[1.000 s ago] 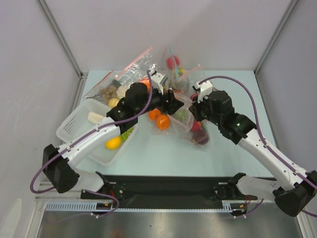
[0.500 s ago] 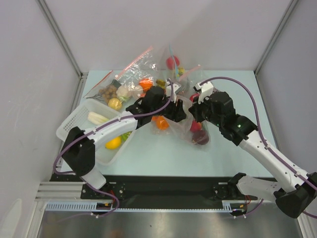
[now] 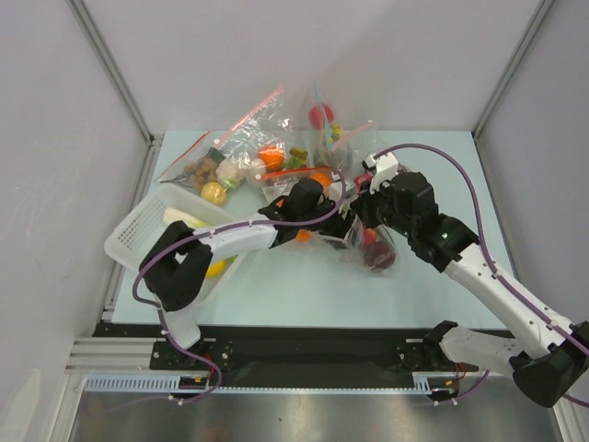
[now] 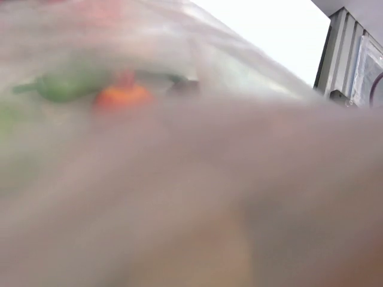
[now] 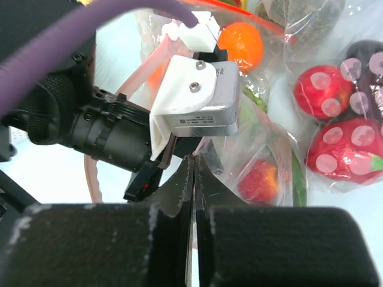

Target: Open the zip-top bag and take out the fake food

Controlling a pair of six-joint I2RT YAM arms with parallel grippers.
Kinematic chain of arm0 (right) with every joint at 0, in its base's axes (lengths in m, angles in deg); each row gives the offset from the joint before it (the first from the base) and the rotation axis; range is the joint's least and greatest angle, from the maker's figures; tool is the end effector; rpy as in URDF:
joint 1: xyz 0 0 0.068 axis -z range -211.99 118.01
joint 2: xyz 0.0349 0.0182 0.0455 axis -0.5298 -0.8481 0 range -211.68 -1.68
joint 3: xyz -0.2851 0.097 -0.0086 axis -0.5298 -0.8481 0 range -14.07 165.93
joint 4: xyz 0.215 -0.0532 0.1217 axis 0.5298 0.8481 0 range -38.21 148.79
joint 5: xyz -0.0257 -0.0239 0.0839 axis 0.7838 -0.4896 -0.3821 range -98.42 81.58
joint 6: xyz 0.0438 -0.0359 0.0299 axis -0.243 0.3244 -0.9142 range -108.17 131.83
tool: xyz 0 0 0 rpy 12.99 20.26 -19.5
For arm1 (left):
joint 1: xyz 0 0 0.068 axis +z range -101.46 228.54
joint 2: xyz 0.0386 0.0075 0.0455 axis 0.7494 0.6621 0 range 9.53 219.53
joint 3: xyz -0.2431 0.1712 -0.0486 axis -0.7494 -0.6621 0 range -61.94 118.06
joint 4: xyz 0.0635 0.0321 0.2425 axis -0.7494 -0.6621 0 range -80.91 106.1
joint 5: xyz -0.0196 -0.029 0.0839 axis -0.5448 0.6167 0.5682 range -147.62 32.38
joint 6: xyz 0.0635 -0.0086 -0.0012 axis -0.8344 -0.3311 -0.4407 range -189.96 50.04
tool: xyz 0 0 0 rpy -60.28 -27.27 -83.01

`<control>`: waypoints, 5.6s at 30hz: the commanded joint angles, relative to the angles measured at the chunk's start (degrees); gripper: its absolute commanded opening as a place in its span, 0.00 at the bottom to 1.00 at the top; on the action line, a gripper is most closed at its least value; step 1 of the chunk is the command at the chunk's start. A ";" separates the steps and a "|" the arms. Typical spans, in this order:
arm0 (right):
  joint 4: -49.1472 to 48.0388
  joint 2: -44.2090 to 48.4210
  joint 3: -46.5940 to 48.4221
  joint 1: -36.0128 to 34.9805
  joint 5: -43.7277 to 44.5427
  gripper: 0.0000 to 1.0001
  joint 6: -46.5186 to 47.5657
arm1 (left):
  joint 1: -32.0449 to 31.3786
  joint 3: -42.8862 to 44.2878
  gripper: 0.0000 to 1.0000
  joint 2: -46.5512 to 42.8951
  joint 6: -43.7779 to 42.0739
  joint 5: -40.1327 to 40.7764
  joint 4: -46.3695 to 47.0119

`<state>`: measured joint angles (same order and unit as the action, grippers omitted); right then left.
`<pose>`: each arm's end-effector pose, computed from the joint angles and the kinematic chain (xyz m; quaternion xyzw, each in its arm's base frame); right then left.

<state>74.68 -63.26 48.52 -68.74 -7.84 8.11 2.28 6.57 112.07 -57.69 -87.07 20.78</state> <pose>0.1843 0.1371 0.3895 -0.2327 0.7951 0.1898 0.5269 0.2690 -0.3164 0.2601 0.3667 0.7608 -0.4302 0.3188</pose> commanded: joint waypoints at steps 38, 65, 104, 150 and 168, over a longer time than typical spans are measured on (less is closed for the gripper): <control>1.71 -8.37 -19.96 21.55 1.09 0.30 -19.83 | -3.66 -12.88 0.80 3.89 8.29 1.32 33.28; -0.31 -11.19 -24.27 21.72 -3.92 0.00 -20.00 | -11.66 -1.19 0.90 12.33 -3.04 13.98 14.21; -2.50 -13.30 -24.62 25.85 -1.63 0.00 -17.19 | -1.91 -14.10 0.44 -19.74 -6.12 17.68 -6.53; -11.03 -21.21 -26.29 18.65 -26.34 0.34 -15.61 | 4.07 -21.84 0.46 -22.91 -3.48 8.71 1.90; -7.08 -19.10 -24.62 23.48 -19.30 0.00 -14.29 | 8.20 -24.12 0.48 -40.57 -3.31 13.10 -11.97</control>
<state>65.87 -82.83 22.90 -46.08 -30.16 -7.41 8.94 -17.73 76.82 -61.80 -75.97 9.66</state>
